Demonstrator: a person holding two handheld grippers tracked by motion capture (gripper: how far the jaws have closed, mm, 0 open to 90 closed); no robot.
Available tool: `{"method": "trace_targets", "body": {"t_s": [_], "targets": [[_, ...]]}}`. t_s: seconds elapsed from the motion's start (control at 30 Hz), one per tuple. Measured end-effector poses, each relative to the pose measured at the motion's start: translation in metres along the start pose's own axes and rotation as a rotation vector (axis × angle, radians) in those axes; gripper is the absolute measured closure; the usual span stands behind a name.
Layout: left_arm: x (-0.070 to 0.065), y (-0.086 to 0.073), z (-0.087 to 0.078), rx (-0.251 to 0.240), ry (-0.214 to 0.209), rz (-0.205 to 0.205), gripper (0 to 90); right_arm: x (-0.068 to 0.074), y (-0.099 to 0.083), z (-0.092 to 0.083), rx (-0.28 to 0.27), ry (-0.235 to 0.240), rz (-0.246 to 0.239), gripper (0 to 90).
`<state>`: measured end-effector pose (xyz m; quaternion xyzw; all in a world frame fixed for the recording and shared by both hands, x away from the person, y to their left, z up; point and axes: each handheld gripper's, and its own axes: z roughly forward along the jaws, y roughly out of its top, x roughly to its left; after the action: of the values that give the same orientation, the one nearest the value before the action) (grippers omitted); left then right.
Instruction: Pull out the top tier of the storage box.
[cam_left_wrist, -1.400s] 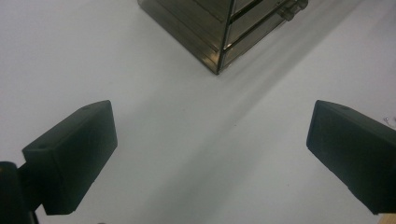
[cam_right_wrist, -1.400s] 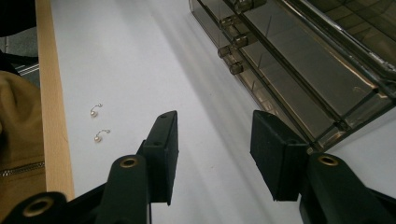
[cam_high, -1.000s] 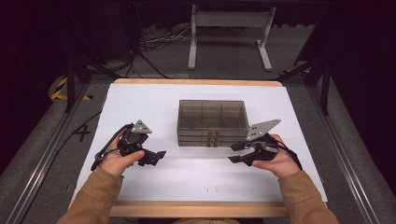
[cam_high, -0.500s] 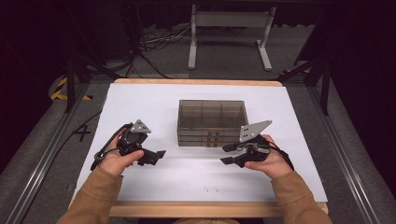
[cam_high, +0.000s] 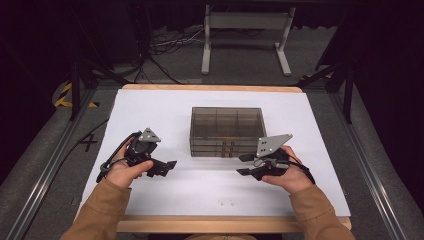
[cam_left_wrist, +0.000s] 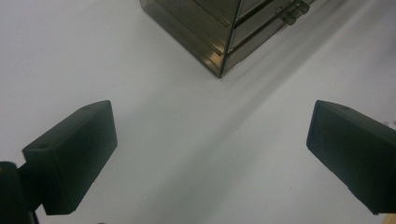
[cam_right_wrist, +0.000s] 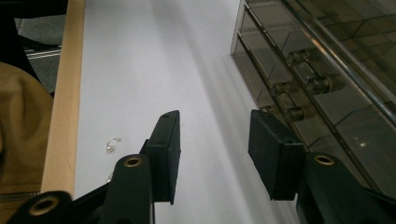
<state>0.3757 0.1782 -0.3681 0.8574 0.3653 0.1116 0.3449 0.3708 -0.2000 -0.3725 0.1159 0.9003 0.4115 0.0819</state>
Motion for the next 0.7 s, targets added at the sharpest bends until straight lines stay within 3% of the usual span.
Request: {"method": "trace_targets", "body": {"t_s": [0.23,0.57,0.6,0.7], "targets": [[0.0,0.001,0.001,-0.005,0.001,0.002,2.4,0.006,-0.001,-0.002,-0.02,-0.041,-0.083,55.1],[0.001,0.001,-0.001,-0.009,-0.001,-0.006,2.4,0.017,-0.002,0.001,-0.016,-0.127,-0.225,57.6],[0.001,0.001,-0.001,-0.01,-0.002,-0.006,2.3,0.018,-0.002,0.002,-0.005,-0.153,-0.257,57.7],[0.002,0.001,-0.001,-0.011,-0.002,-0.003,2.3,0.02,-0.003,0.003,-0.006,-0.176,-0.276,58.4]]}}
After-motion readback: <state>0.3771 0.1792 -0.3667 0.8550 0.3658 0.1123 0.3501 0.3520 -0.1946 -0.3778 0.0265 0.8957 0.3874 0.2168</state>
